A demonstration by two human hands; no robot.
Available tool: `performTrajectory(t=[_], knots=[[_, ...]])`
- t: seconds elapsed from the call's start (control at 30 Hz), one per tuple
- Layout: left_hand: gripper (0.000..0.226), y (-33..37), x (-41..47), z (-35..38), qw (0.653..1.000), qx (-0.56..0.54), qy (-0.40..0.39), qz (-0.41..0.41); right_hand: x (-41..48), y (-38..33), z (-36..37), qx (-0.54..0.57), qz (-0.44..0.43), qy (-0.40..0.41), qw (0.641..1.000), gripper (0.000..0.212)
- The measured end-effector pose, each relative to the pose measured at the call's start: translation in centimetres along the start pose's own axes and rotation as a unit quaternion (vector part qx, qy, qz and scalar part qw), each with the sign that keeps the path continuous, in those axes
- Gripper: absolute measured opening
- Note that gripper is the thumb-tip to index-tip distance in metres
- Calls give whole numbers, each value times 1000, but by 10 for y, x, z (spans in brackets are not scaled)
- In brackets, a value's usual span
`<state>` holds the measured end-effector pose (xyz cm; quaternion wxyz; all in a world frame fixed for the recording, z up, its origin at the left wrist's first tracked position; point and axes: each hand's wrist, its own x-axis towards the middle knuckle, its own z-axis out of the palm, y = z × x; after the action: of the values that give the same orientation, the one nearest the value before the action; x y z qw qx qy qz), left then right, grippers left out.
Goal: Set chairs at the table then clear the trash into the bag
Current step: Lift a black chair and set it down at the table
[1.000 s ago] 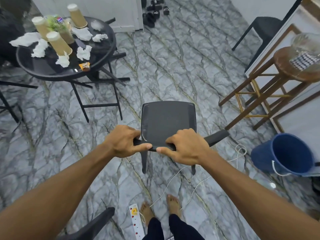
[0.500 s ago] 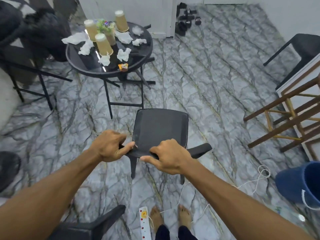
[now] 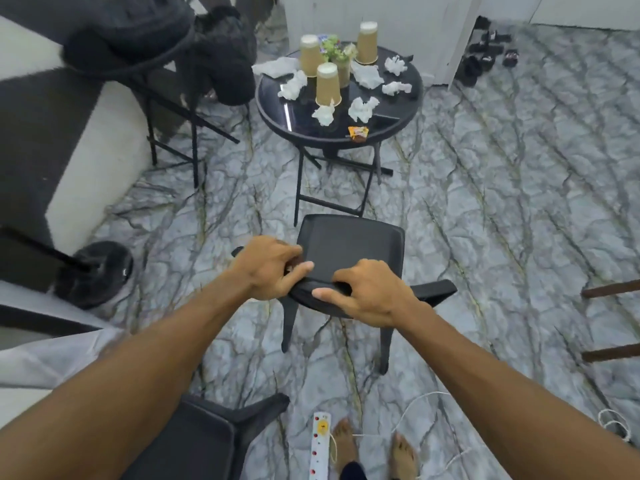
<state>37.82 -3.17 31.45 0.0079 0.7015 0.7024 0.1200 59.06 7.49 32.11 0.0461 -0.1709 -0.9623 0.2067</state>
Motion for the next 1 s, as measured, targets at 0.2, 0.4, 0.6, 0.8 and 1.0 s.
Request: performTrajectory(t=[0.2,0.4,0.6,0.8,1.0], knots=[[72,22,-20,12,995,-59,-75,33,-27,0,3,-8,25,-44,999,77],[77,21,-34,15,996,-54,-59,41,-46,8,5,-58,46,-28,997,78],[67,-29,-60,-14,996,-71,-47,22,0,-36,13,-33,-34,-23,999,61],[54,-20,-72,-13,996,-58,-61,7,-8,-39,27,-21,-36,10,999,75],[59,6,-96,-5,999,-31,-11,-20,-24,-35,35,-28,-101,37,994,66]])
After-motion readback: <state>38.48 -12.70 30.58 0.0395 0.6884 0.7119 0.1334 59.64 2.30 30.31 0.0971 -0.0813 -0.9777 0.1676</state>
